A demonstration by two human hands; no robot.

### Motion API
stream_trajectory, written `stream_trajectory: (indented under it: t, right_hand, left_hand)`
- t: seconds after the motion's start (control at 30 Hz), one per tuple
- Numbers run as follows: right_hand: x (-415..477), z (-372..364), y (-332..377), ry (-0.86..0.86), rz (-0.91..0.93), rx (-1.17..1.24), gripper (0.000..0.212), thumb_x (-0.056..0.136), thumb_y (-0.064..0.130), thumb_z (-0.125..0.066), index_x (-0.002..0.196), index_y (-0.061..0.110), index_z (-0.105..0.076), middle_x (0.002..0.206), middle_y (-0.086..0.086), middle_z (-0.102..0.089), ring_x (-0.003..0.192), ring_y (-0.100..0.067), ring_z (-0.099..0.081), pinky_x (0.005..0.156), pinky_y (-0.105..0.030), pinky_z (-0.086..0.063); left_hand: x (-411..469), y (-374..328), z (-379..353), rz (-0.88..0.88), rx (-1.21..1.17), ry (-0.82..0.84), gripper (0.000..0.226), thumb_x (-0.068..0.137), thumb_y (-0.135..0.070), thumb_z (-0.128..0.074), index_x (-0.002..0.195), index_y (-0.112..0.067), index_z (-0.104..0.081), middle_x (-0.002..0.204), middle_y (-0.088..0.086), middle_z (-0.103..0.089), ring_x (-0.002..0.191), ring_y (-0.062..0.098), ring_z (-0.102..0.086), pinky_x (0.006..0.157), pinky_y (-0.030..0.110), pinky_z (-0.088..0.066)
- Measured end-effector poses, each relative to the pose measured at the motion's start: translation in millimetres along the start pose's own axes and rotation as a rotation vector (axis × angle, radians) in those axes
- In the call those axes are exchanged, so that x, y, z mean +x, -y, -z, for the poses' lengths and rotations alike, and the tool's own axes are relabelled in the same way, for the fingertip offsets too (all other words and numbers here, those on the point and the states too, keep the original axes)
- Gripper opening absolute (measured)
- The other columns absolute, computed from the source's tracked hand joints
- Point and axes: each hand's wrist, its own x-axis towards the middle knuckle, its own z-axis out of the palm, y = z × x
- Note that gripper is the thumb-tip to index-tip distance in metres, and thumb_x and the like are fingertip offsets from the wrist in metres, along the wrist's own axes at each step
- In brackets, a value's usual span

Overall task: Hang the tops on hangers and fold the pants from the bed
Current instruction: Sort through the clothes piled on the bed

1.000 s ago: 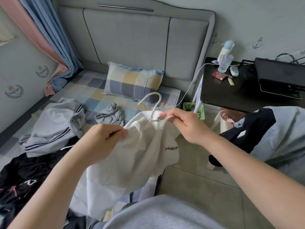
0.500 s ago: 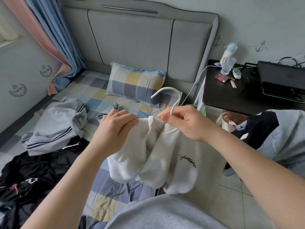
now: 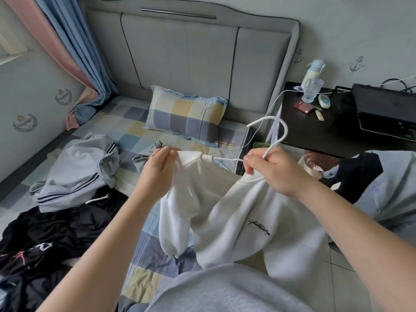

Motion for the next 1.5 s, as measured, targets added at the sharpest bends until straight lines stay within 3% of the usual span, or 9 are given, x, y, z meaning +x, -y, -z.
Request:
stream_trajectory:
  t: [0.07, 0.13, 0.23, 0.43, 0.57, 0.83, 1.07, 1.23, 1.5]
  right_hand:
    - [-3, 2, -4, -0.015, -0.016, 0.037, 0.036, 0.091, 0.032, -0.046, 0.062, 0.014, -0.056, 0.077, -0.028, -0.053, 0.083, -0.042, -0.05, 0.084, -0.047, -0.042]
    - [-6, 6, -7, -0.024, -0.024, 0.077, 0.036, 0.092, 0.03, -0.047, 0.06, 0.016, -0.056, 0.076, -0.025, -0.053, 0.081, -0.038, -0.051, 0.082, -0.04, -0.04]
    - [-10, 12, -8, -0.049, -0.017, 0.108, 0.036, 0.092, 0.027, -0.048, 0.059, 0.014, -0.056, 0.072, -0.015, -0.055, 0.074, -0.02, -0.051, 0.078, -0.027, -0.036]
    - [-17, 28, -9, -0.015, 0.025, 0.097, 0.036, 0.094, 0.023, -0.049, 0.059, 0.019, -0.059, 0.068, 0.002, -0.059, 0.074, -0.008, -0.054, 0.077, -0.019, -0.039]
    - [-24, 44, -9, 0.082, 0.014, 0.024, 0.034, 0.095, 0.028, -0.049, 0.065, 0.021, -0.062, 0.07, -0.001, -0.058, 0.074, -0.008, -0.052, 0.073, -0.018, -0.039]
    - [-30, 22, -10, -0.008, 0.125, -0.049, 0.029, 0.097, 0.023, -0.049, 0.071, 0.018, -0.06, 0.065, 0.005, -0.054, 0.064, -0.008, -0.048, 0.063, -0.019, -0.037]
    - [-36, 10, -8, -0.028, 0.127, -0.056, 0.028, 0.096, 0.021, -0.048, 0.072, 0.012, -0.059, 0.059, 0.016, -0.05, 0.059, -0.001, -0.045, 0.06, -0.011, -0.035]
    - [-40, 7, -11, -0.116, 0.137, -0.011, 0.029, 0.096, 0.022, -0.048, 0.073, 0.012, -0.061, 0.058, 0.013, -0.048, 0.058, -0.002, -0.043, 0.06, -0.012, -0.034]
    - [-35, 10, -8, -0.018, 0.115, -0.023, 0.027, 0.095, 0.022, -0.05, 0.069, 0.018, -0.058, 0.058, 0.007, -0.051, 0.057, -0.005, -0.045, 0.059, -0.015, -0.035]
  left_hand:
    - [-5, 4, -6, -0.002, -0.031, 0.021, 0.022, 0.104, -0.036, -0.046, 0.121, -0.03, -0.059, 0.114, -0.003, -0.056, 0.097, 0.0, -0.054, 0.08, 0.01, -0.037]
    - [-16, 8, -12, -0.016, -0.041, 0.071, 0.061, 0.09, -0.053, -0.057, 0.144, -0.031, -0.043, 0.121, -0.007, -0.05, 0.095, 0.004, -0.05, 0.084, 0.013, -0.039]
    - [-28, 15, -21, -0.031, -0.031, 0.03, 0.09, 0.082, -0.036, -0.078, 0.155, -0.033, -0.025, 0.137, -0.011, -0.041, 0.111, 0.001, -0.044, 0.094, 0.019, -0.037]
    - [-21, 24, -3, -0.193, 0.166, -0.238, 0.03, 0.1, 0.003, -0.049, 0.125, 0.0, -0.065, 0.11, 0.017, -0.065, 0.101, 0.035, -0.061, 0.082, 0.02, -0.037]
    - [-9, 19, 25, -0.242, 0.19, -0.28, 0.027, 0.098, 0.009, -0.046, 0.113, 0.001, -0.067, 0.102, 0.009, -0.065, 0.094, 0.017, -0.056, 0.081, 0.018, -0.037]
    - [8, -4, 41, -0.318, 0.203, 0.025, 0.032, 0.095, 0.011, -0.041, 0.104, -0.01, -0.065, 0.097, -0.012, -0.053, 0.093, 0.009, -0.05, 0.081, 0.008, -0.036]
    - [-1, -11, 46, -0.304, 0.255, 0.122, 0.038, 0.093, 0.014, -0.037, 0.106, -0.006, -0.066, 0.103, 0.003, -0.063, 0.097, 0.016, -0.053, 0.083, 0.01, -0.037]
    - [-12, -18, 42, -0.286, 0.361, 0.177, 0.024, 0.09, -0.012, -0.035, 0.094, -0.01, -0.058, 0.087, -0.007, -0.053, 0.094, 0.026, -0.043, 0.084, 0.04, -0.036]
    - [-21, -23, 33, -0.431, 0.374, 0.275, 0.015, 0.103, -0.007, -0.043, 0.103, -0.003, -0.058, 0.093, 0.004, -0.057, 0.089, 0.027, -0.049, 0.079, 0.037, -0.039]
